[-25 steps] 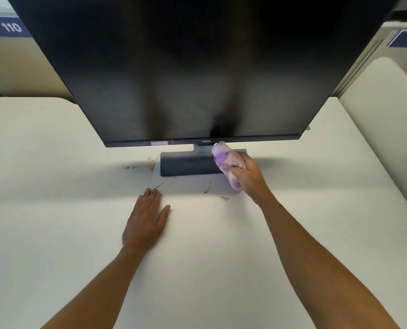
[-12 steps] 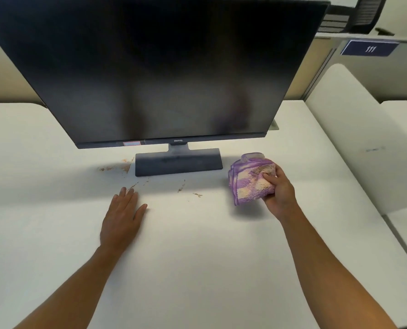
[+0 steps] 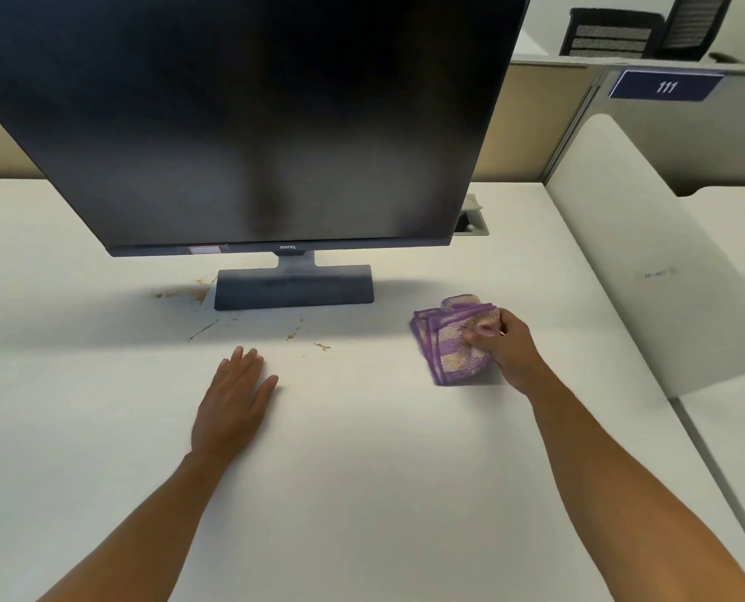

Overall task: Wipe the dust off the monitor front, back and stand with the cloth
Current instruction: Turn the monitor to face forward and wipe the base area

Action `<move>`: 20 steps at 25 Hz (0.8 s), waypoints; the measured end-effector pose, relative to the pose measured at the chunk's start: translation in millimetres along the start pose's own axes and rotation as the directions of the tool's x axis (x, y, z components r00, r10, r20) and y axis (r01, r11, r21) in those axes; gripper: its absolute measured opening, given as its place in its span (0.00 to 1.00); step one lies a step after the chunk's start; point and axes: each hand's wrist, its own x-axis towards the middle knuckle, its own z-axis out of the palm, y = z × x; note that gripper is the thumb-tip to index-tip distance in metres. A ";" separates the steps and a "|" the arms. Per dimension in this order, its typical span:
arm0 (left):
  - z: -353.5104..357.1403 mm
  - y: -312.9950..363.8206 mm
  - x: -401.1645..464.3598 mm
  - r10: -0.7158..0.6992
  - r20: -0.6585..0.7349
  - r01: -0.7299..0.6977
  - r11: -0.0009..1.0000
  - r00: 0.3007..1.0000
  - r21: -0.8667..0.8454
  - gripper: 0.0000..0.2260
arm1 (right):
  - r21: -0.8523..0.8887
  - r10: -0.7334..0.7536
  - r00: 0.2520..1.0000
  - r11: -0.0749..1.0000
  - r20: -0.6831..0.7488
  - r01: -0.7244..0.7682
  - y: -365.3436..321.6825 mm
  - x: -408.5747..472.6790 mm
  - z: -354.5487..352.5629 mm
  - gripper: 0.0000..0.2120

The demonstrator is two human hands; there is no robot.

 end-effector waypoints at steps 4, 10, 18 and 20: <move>0.6 1.6 0.6 -0.018 -0.017 0.019 0.999 1.000 0.026 0.24 | -0.417 -0.178 0.975 0.903 -0.136 0.107 5.1 3.0 0.2 0.10; 2.0 1.3 1.4 -0.023 -0.019 0.024 0.999 1.000 0.030 0.24 | -0.564 -0.428 0.880 0.787 -0.205 0.251 15.6 -4.9 1.0 0.12; 1.0 0.4 0.6 0.002 -0.021 -0.002 1.000 1.000 0.001 0.22 | -0.741 -0.459 0.886 0.576 0.056 0.345 46.4 -63.4 -12.6 0.20; 1.3 1.8 -0.5 0.001 -0.025 -0.001 1.000 1.000 -0.012 0.22 | -0.744 -0.377 0.920 0.583 0.108 0.326 47.5 -75.3 -18.5 0.25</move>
